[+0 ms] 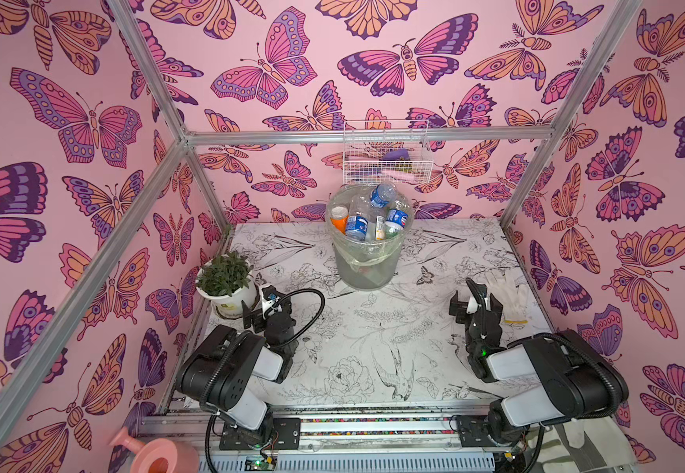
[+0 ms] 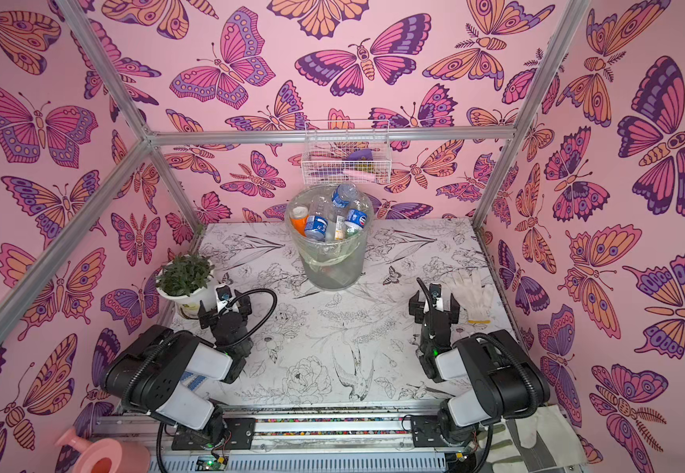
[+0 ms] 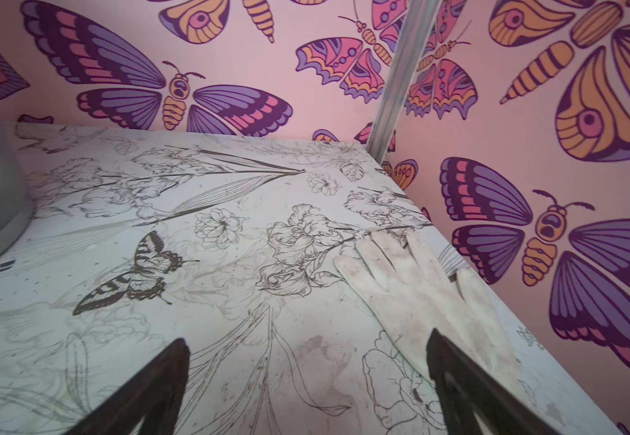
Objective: Throw the plastic bottles in the bin
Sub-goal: Reset both arms
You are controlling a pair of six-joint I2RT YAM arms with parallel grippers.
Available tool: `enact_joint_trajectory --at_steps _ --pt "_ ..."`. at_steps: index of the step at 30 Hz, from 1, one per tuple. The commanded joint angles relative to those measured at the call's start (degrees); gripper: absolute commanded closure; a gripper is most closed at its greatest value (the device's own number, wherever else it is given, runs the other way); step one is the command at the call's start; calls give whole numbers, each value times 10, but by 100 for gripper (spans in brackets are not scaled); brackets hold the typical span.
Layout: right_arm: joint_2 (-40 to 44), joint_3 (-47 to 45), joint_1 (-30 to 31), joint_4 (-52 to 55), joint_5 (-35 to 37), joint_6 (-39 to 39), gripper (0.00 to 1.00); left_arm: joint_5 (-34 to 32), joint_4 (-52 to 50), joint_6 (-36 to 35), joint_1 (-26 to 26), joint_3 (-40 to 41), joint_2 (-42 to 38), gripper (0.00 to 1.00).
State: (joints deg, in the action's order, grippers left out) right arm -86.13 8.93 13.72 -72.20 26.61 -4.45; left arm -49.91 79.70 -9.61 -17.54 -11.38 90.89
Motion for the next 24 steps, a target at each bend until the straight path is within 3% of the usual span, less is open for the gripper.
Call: enact_joint_trajectory --at_steps 1,5,13,20,24 --pt "-10 -6 -20 -38 -74 -9 1 41 19 -12 0 5 8 0" --pt "-52 4 -32 -60 -97 -6 1 75 19 -34 -9 3 14 0" --pt "-43 14 -36 -34 -100 1 1 88 19 -46 -11 -5 22 0" --pt "3 87 -75 160 -154 31 1 105 16 -66 -10 -19 34 0" --pt "1 106 -86 193 -175 36 1 109 4 -62 -8 -20 29 0"
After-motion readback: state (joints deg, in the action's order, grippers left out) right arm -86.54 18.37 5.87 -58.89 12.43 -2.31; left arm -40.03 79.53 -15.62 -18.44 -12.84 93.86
